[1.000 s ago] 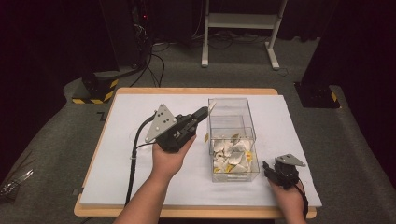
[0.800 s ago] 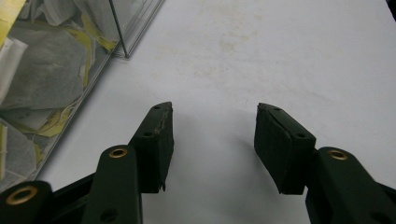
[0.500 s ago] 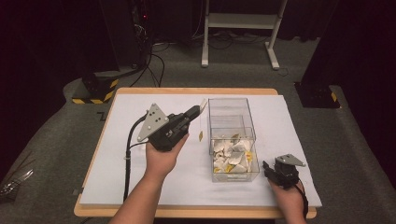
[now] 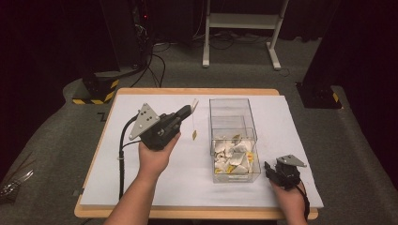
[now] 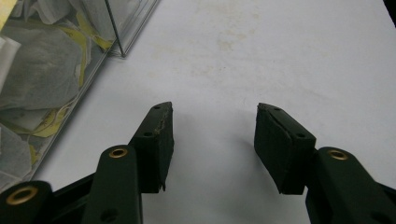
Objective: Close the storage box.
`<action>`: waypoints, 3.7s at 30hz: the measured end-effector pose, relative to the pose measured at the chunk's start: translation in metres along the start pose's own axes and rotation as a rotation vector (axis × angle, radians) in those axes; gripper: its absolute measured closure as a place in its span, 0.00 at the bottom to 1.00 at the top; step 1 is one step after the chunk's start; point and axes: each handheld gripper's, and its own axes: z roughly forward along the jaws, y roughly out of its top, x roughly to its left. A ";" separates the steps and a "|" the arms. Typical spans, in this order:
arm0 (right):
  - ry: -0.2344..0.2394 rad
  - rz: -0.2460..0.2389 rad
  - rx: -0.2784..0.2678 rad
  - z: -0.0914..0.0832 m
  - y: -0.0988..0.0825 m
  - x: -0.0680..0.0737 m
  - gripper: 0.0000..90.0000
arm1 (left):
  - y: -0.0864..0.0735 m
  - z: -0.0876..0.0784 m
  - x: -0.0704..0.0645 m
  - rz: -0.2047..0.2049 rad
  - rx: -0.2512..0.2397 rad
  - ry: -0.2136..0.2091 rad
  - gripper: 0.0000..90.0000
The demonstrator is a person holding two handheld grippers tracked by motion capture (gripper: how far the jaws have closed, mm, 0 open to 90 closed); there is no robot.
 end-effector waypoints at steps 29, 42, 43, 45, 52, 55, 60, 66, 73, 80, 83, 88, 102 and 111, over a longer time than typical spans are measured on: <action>0.005 0.000 0.002 0.000 0.000 0.000 0.53 | 0.007 -0.043 0.047 -0.001 -0.018 0.137 1.00; -0.002 -0.008 0.003 0.001 0.000 0.001 0.53 | 0.004 -0.067 0.066 -0.013 -0.033 0.193 1.00; -0.002 -0.009 0.002 0.001 0.000 0.000 0.53 | 0.004 -0.068 0.067 -0.011 -0.031 0.196 1.00; -0.003 -0.008 0.003 0.001 0.000 0.001 0.53 | 0.004 -0.072 0.070 -0.017 -0.038 0.204 1.00; -0.004 -0.010 0.002 0.001 0.000 0.001 0.53 | 0.005 -0.081 0.076 -0.010 -0.041 0.229 1.00; -0.005 -0.010 0.003 0.001 0.000 0.001 0.53 | 0.004 -0.085 0.079 -0.015 -0.044 0.236 1.00; -0.005 -0.010 0.002 0.001 0.000 0.001 0.53 | 0.001 -0.090 0.082 -0.021 -0.044 0.245 1.00; -0.006 -0.010 0.002 0.001 0.000 0.001 0.53 | -0.004 -0.093 0.085 -0.029 -0.041 0.251 1.00; -0.006 -0.011 0.001 0.001 0.000 0.001 0.53 | -0.011 -0.095 0.088 -0.040 -0.031 0.256 1.00; -0.007 -0.010 0.002 0.001 0.000 0.001 0.53 | -0.018 -0.097 0.090 -0.048 -0.021 0.260 1.00; -0.007 -0.010 0.002 0.001 0.000 0.001 0.53 | -0.022 -0.098 0.090 -0.052 -0.016 0.260 1.00; -0.007 -0.010 0.002 0.001 0.000 0.001 0.53 | -0.029 -0.099 0.091 -0.064 -0.006 0.261 1.00; -0.014 -0.013 0.002 0.000 0.000 0.001 0.53 | -0.049 -0.100 0.093 -0.094 0.025 0.260 1.00; -0.013 -0.014 0.001 0.000 0.000 0.001 0.52 | -0.062 -0.102 0.097 -0.120 0.048 0.265 1.00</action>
